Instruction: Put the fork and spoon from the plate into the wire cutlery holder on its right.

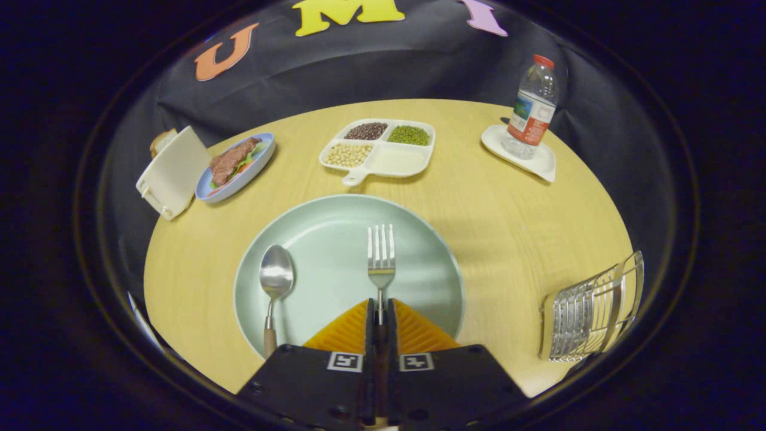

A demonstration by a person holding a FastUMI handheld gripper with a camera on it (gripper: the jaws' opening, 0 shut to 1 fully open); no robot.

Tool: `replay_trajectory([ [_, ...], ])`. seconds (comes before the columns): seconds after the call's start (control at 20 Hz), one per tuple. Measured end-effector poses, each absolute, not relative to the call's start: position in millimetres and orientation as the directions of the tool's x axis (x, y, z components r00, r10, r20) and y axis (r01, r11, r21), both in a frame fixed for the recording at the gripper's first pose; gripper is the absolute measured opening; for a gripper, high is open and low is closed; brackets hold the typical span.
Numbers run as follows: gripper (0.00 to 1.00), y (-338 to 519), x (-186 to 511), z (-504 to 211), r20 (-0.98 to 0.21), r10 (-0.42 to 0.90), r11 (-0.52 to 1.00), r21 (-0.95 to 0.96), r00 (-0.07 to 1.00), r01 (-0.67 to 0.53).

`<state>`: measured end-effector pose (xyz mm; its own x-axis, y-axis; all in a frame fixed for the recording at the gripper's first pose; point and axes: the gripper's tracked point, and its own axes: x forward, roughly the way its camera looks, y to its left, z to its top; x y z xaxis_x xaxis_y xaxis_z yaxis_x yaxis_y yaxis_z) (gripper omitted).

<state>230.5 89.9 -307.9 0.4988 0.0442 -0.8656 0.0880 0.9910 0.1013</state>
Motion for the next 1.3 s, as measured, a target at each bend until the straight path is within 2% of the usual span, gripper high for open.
replay_trajectory([
  [0.1,0.01,90,231,-308,-0.869,0.046,0.989,0.108,0.492,0.098],
  [0.3,0.01,87,228,-303,-0.862,0.022,0.995,0.068,0.507,0.072],
  [0.75,0.01,75,203,-238,-0.769,-0.019,1.0,-0.001,0.639,0.028],
  [1.3,0.01,9,153,-185,-0.721,-0.017,0.997,0.037,0.693,0.062],
])
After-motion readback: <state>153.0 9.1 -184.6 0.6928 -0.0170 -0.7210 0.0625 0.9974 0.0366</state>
